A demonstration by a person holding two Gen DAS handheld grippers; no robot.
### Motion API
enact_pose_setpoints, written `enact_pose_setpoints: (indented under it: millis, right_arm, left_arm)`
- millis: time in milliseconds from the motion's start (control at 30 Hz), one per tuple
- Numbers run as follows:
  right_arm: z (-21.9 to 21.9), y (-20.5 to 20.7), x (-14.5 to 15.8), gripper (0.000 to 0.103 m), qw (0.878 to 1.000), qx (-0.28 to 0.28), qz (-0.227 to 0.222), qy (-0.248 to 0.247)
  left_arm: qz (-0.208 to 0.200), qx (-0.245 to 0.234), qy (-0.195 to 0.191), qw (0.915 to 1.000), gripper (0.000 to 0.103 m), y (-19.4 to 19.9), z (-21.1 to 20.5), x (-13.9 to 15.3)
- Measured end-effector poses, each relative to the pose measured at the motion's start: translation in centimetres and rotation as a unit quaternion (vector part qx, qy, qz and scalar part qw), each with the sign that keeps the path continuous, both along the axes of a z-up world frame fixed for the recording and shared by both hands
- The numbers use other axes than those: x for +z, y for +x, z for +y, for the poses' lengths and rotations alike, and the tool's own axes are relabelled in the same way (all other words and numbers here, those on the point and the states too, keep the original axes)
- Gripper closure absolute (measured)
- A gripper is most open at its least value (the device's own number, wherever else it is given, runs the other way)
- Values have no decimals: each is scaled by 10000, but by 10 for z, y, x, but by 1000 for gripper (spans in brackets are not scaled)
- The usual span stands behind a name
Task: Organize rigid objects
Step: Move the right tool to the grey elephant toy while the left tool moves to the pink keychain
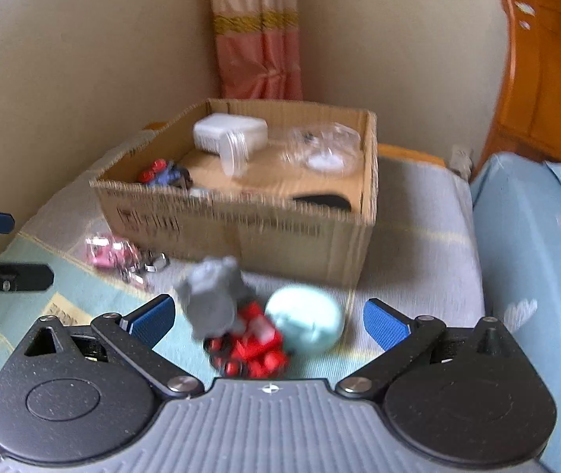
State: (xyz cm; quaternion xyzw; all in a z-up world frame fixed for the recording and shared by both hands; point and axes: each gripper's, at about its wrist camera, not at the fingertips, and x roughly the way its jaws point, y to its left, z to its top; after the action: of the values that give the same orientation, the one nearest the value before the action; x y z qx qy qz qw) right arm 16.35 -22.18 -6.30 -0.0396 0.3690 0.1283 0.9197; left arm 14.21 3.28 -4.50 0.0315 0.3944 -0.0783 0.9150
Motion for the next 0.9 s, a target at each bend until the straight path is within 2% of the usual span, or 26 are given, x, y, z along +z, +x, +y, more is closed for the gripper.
enact_pose_setpoints:
  millis: [67,200,433,667,767,900]
  right_arm:
    - [3,-5,-12,0,9997,-211,67,-69]
    - [10,-3,-33,0,9983,-488,292,92]
    - [21,10,-59,0,9934,-1106,251,-144]
    - [2,-6,-60,0,9932,-1134,138,-220]
    - [-7,-13,-61,0,9932,-1141,100,-203]
    - [-14,-21,-61,0,9934,-1126,50,-205]
  left_arm:
    - [10,75,-22,10000,2,0,1,-6]
    - [143,218,-83,9996,2,1,4,-19]
    - [377,358,-349,9980,2,6,15,-33]
    - [517,447,-621,9957,2,18,22,-42]
    - [506,456,-514,9964,2,25,18,-45]
    - [405,389,-88,9984,2,34,5,-48]
